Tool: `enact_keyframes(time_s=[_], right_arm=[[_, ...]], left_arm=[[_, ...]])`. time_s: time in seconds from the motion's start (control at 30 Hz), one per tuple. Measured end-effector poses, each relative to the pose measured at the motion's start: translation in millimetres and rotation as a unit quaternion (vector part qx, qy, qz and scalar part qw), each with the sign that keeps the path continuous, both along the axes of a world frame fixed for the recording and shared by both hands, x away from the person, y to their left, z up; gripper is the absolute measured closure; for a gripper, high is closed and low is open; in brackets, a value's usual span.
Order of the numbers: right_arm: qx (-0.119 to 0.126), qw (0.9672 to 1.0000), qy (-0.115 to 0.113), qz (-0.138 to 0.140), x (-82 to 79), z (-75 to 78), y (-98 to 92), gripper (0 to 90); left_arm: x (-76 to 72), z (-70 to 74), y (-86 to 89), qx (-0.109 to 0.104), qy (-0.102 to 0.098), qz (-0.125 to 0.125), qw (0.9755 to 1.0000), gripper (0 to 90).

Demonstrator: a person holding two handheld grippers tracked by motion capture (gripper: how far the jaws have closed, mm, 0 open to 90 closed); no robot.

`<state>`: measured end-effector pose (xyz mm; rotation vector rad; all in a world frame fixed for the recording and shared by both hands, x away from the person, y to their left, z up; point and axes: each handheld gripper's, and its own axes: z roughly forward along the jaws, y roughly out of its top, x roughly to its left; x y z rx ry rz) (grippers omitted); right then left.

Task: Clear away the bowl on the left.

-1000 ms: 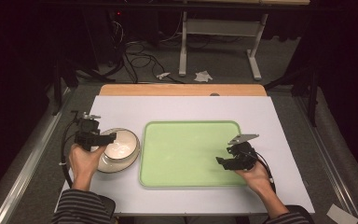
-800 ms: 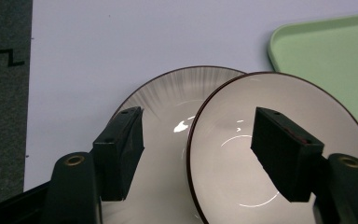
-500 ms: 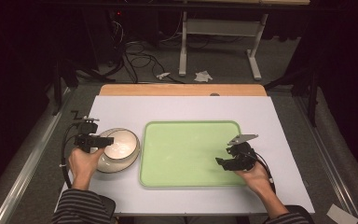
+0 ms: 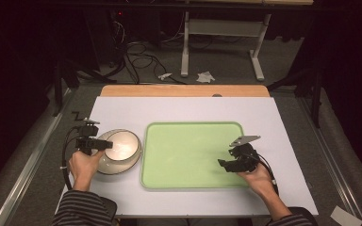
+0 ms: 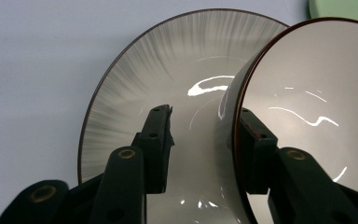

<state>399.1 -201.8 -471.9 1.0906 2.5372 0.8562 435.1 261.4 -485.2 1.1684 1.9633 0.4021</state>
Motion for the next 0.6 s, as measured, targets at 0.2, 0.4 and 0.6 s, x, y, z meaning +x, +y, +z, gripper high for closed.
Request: enact_keyframes(time_s=[0.2, 0.4, 0.6], right_arm=[[-0.003, 1.0, -0.002, 0.0, -0.3, -0.5, 0.9, 40.0], [-0.006, 1.0, -0.001, 0.0, 0.6, -1.4, 0.5, 39.8], [-0.005, 1.0, -0.001, -0.001, -0.2, -1.6, 1.9, 39.4]], left_arm=[[-0.2, -1.8, -3.2, 0.003, 0.006, -0.01, 0.9999, 67.6], [0.9, -2.0, -5.2, -0.006, 0.01, -0.014, 0.9998, 73.7], [0.3, -1.1, -4.9, -0.018, 0.009, -0.017, 0.9997, 80.7]])
